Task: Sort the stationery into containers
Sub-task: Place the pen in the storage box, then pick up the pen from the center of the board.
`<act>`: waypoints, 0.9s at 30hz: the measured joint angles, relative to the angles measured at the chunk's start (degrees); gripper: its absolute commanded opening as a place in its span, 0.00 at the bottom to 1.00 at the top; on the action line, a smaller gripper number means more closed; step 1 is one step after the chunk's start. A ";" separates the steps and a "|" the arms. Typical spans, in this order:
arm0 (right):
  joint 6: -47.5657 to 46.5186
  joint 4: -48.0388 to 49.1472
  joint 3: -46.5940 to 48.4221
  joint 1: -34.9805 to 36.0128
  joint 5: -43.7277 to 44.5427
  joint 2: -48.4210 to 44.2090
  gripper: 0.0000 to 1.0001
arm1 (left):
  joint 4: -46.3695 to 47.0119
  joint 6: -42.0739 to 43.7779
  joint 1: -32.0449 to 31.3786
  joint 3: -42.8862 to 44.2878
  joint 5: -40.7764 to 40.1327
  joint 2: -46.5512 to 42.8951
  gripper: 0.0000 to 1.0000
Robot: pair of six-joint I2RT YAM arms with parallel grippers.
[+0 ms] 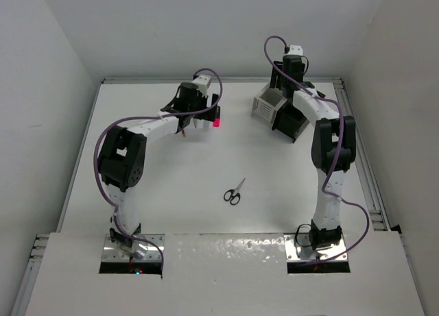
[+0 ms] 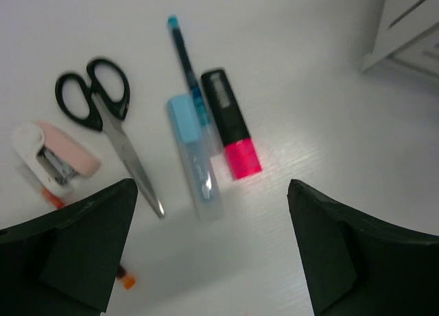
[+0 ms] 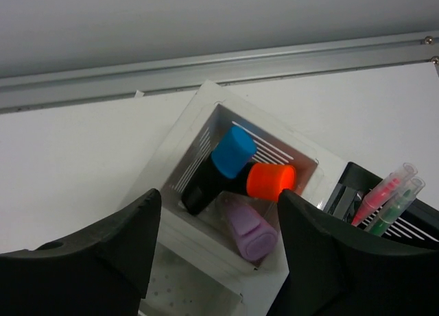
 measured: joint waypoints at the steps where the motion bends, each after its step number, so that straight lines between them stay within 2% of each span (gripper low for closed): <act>1: -0.17 -0.17 -0.33 0.00 -0.42 -0.26 0.69 | 1.05 0.04 -0.11 0.85 0.26 0.15 0.90; 6: -1.57 -1.22 -2.60 0.39 -2.40 -3.76 0.70 | 5.86 0.24 -0.44 3.91 0.90 0.35 0.90; 8: -2.38 -1.38 -4.07 1.03 -2.73 -6.29 0.66 | 6.60 0.22 -0.42 4.44 1.05 0.35 0.90; 9: -2.91 -1.36 -5.05 1.64 -2.82 -7.82 0.60 | 6.43 0.22 -0.42 4.92 1.27 0.37 0.90; 10: -3.43 -1.40 -5.77 2.36 -2.95 -9.14 0.43 | 6.10 0.20 -0.42 5.53 1.42 0.46 0.89; 11: -4.00 -1.36 -6.32 3.28 -3.26 -10.29 0.35 | 5.55 0.20 -0.39 6.27 1.49 0.46 0.87; 13: -3.82 -1.14 -7.21 5.70 -4.50 -12.33 0.25 | 3.30 0.00 -0.09 8.59 1.44 0.46 0.79; 15: -2.84 -0.87 -7.32 8.44 -6.51 -12.98 0.32 | 1.09 -0.07 0.35 10.95 1.16 0.44 0.74; 17: -1.60 -0.74 -7.32 11.13 -8.90 -12.74 0.51 | -1.20 0.04 0.90 12.35 0.28 -0.07 0.71; 19: -0.20 -0.96 -6.69 14.12 -10.75 -11.21 0.58 | -4.55 0.24 1.90 12.13 -0.85 -1.36 0.65; 23: 3.02 -1.27 -2.95 18.69 -13.70 -4.50 0.59 | -8.66 0.74 5.09 5.46 -3.74 -7.30 0.51; 27: 6.67 -2.10 -1.31 20.28 -15.69 1.51 0.49 | -10.99 0.22 9.14 -3.76 -6.45 -14.34 0.38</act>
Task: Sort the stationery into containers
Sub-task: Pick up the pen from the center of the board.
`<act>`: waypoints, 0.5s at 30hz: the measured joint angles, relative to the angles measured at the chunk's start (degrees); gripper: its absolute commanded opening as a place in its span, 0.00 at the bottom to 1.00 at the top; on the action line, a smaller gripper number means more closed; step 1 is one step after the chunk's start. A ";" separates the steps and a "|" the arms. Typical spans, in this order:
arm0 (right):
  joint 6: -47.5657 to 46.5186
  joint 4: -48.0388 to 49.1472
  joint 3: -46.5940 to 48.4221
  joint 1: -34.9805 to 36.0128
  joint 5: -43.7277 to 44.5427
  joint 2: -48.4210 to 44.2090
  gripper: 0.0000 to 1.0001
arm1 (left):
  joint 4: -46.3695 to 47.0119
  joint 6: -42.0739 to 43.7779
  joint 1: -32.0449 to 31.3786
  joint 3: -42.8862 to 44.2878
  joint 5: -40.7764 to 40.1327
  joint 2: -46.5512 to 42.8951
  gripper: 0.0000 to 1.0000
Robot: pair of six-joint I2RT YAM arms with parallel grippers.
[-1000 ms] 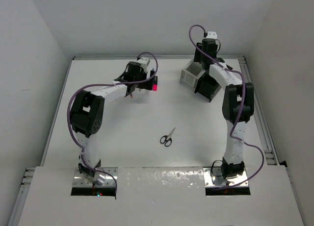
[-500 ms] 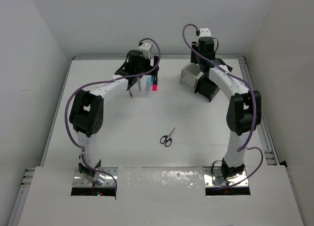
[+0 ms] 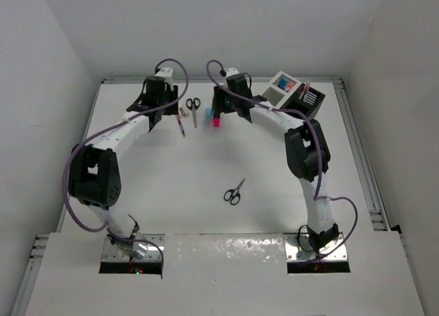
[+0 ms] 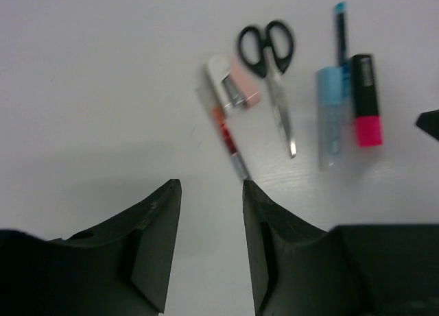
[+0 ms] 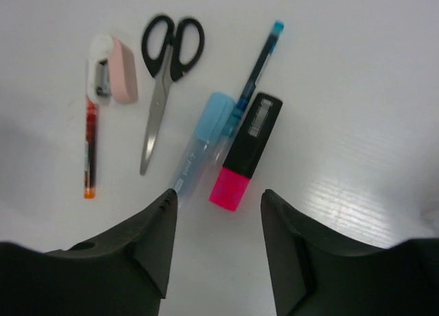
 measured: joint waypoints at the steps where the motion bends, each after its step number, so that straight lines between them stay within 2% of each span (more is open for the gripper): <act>1: 0.59 -0.39 0.22 0.07 -0.35 1.09 0.48 | -0.22 -0.61 0.87 -1.97 -0.50 -1.25 0.34; 5: 1.79 -2.73 0.28 0.37 -0.79 2.75 0.46 | -1.62 -3.23 3.04 -7.43 -1.11 -3.21 0.34; 8: 2.27 -2.16 0.00 0.42 -0.83 2.49 0.46 | -2.86 -5.05 3.10 -8.68 -0.59 -2.75 0.45; 15: 3.63 -2.40 0.39 0.94 -0.13 3.04 0.46 | -2.97 -8.15 3.10 -8.00 -0.50 -0.31 0.45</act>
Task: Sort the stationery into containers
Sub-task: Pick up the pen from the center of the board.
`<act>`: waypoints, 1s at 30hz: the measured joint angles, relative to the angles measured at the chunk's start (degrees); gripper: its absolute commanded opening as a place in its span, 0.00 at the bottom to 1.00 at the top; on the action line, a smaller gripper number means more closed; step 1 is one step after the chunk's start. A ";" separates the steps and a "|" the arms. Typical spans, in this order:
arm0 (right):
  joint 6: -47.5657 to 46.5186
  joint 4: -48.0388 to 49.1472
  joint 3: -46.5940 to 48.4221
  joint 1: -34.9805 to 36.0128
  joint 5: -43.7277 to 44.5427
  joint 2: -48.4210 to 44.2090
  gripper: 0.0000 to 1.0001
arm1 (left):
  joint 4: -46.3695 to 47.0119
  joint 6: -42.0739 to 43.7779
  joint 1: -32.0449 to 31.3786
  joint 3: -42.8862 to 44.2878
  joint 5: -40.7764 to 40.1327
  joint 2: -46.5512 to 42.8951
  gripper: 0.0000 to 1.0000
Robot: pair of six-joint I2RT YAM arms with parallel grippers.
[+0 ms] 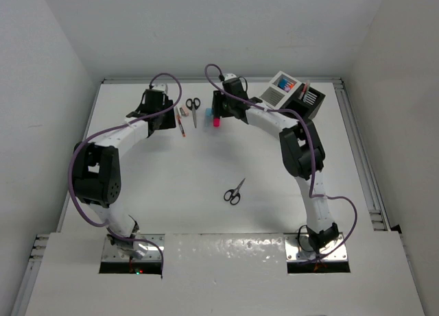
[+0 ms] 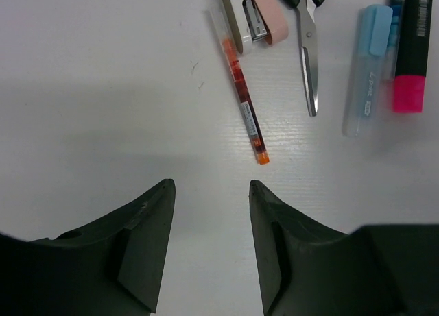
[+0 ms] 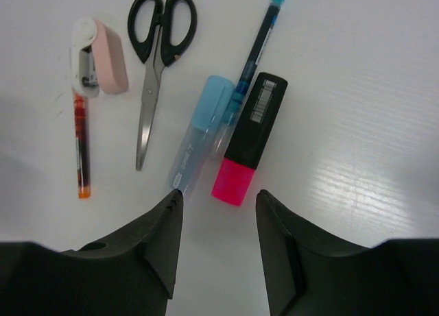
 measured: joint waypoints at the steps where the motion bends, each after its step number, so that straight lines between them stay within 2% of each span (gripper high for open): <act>1: 0.22 -0.37 1.11 0.15 0.59 0.87 0.46 | -0.04 -0.17 0.00 0.00 -0.02 0.22 0.45; 9: 0.57 -2.58 5.20 1.05 4.72 8.33 0.45 | 0.26 -0.90 0.00 -0.13 -0.20 0.22 0.45; 17: 0.35 -4.74 8.52 2.95 10.51 11.47 0.39 | 0.63 -1.31 0.13 -0.83 -0.15 0.22 0.46; 21: 0.20 -6.49 9.33 3.58 13.46 11.82 0.29 | 1.11 -1.33 0.24 -0.87 -0.13 0.22 0.45; 28: 0.22 -6.99 9.73 3.54 15.98 12.09 0.00 | 2.03 -1.36 0.35 -0.90 -0.13 0.20 0.45; 30: 0.11 -7.02 9.73 3.52 16.13 12.09 0.00 | 2.14 -1.33 0.37 -0.90 -0.04 0.20 0.44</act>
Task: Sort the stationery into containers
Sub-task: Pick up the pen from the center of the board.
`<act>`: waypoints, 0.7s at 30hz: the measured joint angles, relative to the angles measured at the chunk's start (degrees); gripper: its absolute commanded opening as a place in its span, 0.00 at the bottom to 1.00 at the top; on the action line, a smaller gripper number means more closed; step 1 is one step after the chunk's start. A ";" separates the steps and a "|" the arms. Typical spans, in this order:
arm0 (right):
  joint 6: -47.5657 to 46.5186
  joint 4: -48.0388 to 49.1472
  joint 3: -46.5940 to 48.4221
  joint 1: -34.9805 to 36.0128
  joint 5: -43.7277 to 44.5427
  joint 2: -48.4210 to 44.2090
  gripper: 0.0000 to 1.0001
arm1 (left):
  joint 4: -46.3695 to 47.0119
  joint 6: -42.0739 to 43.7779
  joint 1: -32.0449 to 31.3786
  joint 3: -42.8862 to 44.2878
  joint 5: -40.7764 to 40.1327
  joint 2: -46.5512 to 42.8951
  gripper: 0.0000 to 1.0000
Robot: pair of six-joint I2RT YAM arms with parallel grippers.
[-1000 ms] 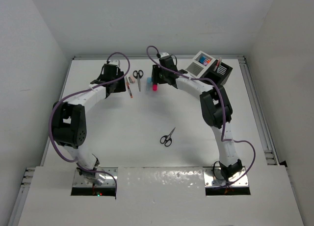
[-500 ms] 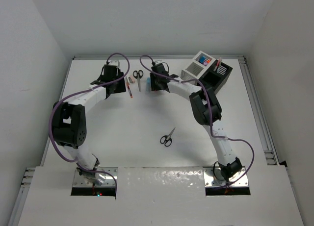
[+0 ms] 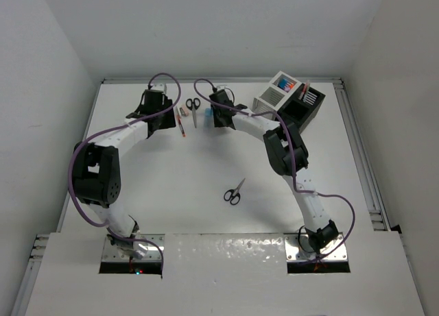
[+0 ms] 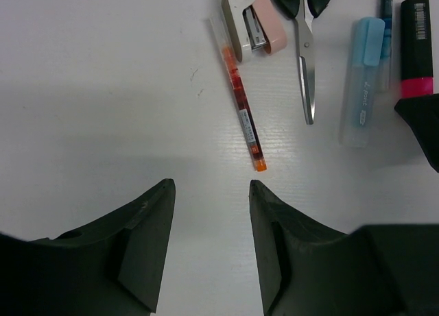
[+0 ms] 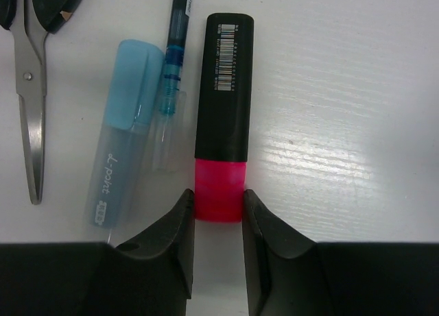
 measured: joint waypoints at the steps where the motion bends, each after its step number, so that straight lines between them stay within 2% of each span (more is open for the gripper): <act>1: -0.17 0.00 0.00 0.00 0.00 0.00 0.00 | 0.04 0.02 0.00 0.00 0.09 0.00 0.41; 5: -2.12 1.09 -2.75 0.00 -0.92 -1.64 0.00 | 0.59 2.03 -0.31 -0.13 1.62 -0.22 0.38; 9: -4.72 1.07 -12.33 -0.33 -4.04 -9.62 0.00 | 3.87 10.12 -1.99 -2.01 3.56 -1.79 0.39; 12: -5.31 0.90 -16.02 -1.36 -8.22 -16.48 0.00 | 8.28 16.85 -3.98 -5.79 5.51 -4.57 0.38; 17: -5.81 -1.92 -12.50 -6.05 -15.87 -25.07 0.00 | 14.10 26.16 -5.64 -10.54 9.35 -8.02 0.39; 21: -5.40 -5.03 -10.32 -10.29 -22.62 -28.68 0.00 | 19.69 33.97 -5.92 -14.62 12.61 -10.49 0.44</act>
